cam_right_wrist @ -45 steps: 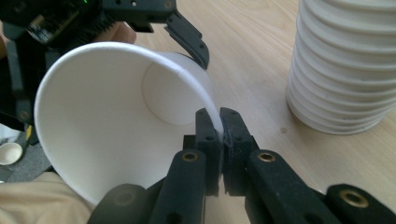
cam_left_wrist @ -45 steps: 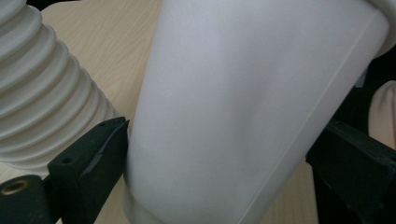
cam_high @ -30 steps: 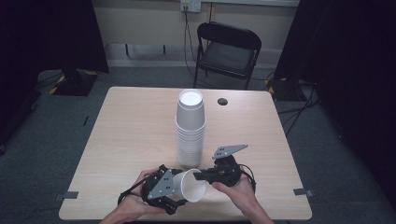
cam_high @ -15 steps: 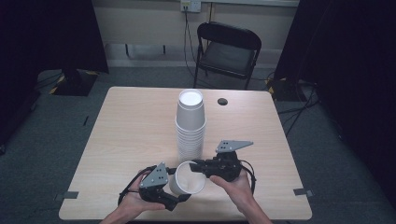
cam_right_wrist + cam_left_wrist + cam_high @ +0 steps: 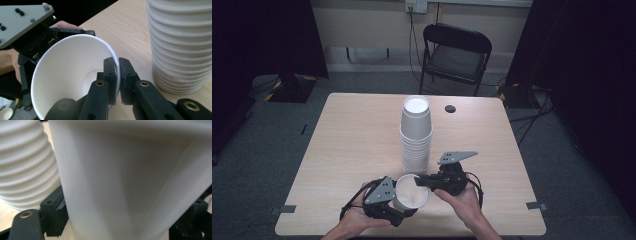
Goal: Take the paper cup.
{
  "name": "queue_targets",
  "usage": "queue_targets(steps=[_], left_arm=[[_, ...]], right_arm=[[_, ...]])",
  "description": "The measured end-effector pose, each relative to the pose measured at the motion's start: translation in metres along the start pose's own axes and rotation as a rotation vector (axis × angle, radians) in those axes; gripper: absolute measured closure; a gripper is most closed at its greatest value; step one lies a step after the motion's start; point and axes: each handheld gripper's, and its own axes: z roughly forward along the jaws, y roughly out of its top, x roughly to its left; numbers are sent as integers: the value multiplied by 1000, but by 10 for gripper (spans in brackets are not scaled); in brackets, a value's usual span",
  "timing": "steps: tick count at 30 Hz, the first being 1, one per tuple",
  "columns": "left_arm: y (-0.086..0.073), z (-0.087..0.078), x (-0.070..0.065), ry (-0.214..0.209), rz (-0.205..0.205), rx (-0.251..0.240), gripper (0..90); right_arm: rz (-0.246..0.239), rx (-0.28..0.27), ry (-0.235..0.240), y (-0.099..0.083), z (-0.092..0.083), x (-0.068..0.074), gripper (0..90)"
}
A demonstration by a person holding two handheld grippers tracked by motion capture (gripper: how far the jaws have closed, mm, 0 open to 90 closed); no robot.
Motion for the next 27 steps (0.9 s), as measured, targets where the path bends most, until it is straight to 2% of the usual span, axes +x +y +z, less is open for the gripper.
queue_targets(steps=[3,7,16,18,20,22,23,25,27], left_arm=[[0,-1,1,6,8,1,154],[1,-2,0,23,4,-22,151],[2,-2,-1,45,10,0,141],[2,-1,-2,56,21,9,140],[2,-1,-3,73,56,34,139],[2,0,-4,77,44,24,137],[2,-1,-2,78,63,36,137],[2,-3,-2,75,51,8,140],[2,-3,-3,76,48,2,141]], right_arm=[[4,3,-1,0,1,0,854],[11,3,-5,1,1,-1,855],[11,21,-27,1,6,0,856],[11,24,-31,1,7,1,856],[5,37,-44,1,8,2,856],[0,43,-56,1,10,3,856],[-4,41,-59,1,10,4,856],[-8,31,-49,1,10,4,854],[-14,24,-48,1,10,4,853]])
